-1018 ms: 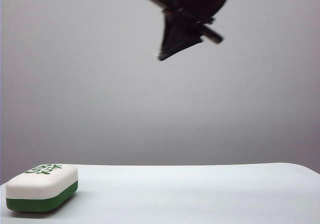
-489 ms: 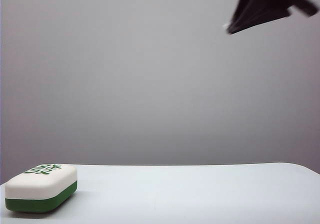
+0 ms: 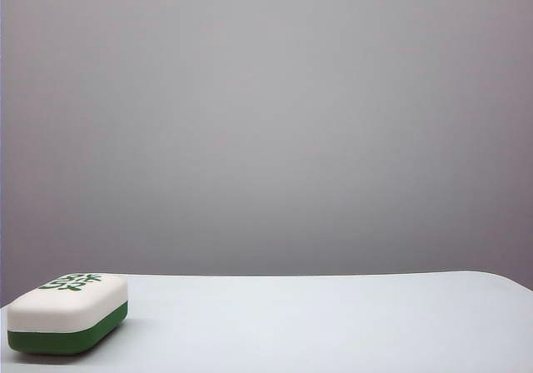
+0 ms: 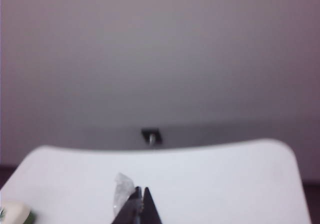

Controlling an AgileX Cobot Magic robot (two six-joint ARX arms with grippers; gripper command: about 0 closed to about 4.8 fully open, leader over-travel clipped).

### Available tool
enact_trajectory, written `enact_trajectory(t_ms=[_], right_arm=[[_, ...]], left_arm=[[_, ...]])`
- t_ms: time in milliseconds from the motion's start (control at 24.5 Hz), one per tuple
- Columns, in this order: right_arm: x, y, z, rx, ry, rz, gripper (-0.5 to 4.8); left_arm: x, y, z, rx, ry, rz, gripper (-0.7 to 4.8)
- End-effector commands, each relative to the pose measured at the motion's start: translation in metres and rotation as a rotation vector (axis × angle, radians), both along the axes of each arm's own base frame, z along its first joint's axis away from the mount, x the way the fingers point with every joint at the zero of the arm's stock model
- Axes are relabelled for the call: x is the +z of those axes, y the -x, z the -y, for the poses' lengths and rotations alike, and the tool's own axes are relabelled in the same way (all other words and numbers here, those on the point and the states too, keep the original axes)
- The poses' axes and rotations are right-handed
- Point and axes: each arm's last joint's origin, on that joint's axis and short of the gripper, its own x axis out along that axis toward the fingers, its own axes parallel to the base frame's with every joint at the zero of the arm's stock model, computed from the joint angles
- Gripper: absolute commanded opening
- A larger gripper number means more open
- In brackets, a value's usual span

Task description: Move the foam mahjong from the right side of the table to the left side of the table.

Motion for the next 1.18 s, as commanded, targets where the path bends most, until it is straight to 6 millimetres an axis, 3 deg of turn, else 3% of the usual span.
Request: enact_trajectory(t_ms=[41,367,448,652,1181], right_arm=[[-0.010,0.014,0.007,-0.037,-0.033,0.091,-0.05],[-0.051,0.028,0.006,-0.110,-0.085,0.118,-0.05],[-0.072,0.032,0.007,-0.151,-0.100,0.193,-0.05],[-0.106,0.035,0.007,-0.161,-0.101,0.194,-0.05],[-0.128,0.033,0.009,-0.217,-0.020,0.066,-0.05]], left_arm=[[-0.003,0.008,-0.004,0.009,0.052,0.096,-0.05],[-0.043,0.010,-0.008,0.099,0.136,0.095,-0.05],[-0.057,0.009,-0.008,0.111,0.148,0.137,-0.05],[-0.076,0.006,-0.007,0.112,0.182,0.138,-0.05],[-0.103,0.001,-0.009,0.166,0.222,0.096,-0.05]])
